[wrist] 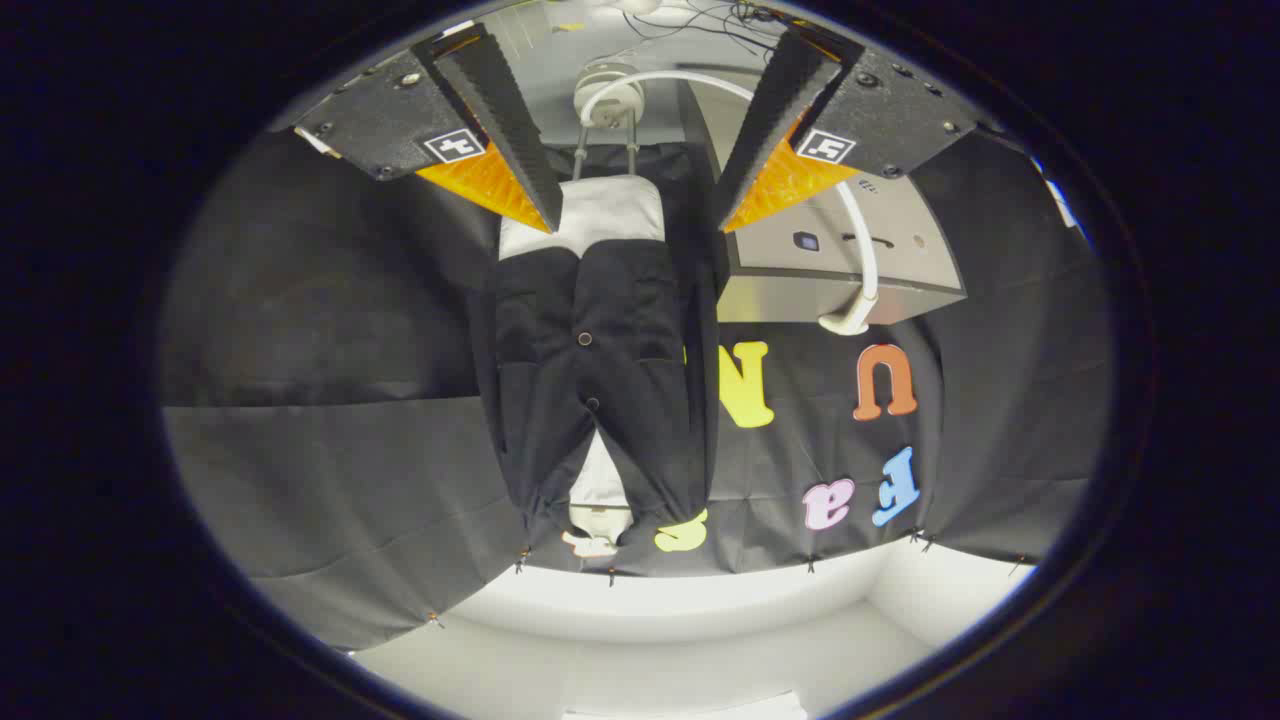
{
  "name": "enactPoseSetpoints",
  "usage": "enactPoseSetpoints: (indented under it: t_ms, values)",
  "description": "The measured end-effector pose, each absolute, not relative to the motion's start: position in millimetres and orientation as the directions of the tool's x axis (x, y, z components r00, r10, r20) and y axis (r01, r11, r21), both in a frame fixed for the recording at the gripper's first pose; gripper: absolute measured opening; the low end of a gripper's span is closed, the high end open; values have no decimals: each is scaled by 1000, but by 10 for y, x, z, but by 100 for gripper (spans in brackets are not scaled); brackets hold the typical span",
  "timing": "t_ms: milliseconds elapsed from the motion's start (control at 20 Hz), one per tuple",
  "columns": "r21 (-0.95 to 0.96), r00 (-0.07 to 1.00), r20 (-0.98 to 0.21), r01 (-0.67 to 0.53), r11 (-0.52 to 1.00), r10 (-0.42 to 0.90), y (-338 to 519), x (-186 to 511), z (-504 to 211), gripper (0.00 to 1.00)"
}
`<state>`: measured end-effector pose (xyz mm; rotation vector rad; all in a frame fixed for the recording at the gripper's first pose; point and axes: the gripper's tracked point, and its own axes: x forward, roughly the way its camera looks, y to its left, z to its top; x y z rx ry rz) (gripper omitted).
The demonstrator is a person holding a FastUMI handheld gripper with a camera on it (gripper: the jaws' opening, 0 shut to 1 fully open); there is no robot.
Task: Iron the clothes twice with a garment steamer, once on the left side and once on the right side.
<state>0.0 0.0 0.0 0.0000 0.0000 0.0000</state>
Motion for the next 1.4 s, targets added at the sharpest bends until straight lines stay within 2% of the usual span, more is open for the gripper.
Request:
enactPoseSetpoints:
  t_ms: [500, 650, 1000, 1400]
  values:
    - [-14, 1000, -13, 6, 1000, -6, 239, 84, 20, 98]
    - [-19, 1000, -18, -25, 999, 25, 406, 168, 59, 98]
    - [-43, 988, -76, -139, 989, 135, 981, 802, 282, 98]
    - [-140, 914, -163, -393, 909, 370, 2289, 1968, 513, 98]
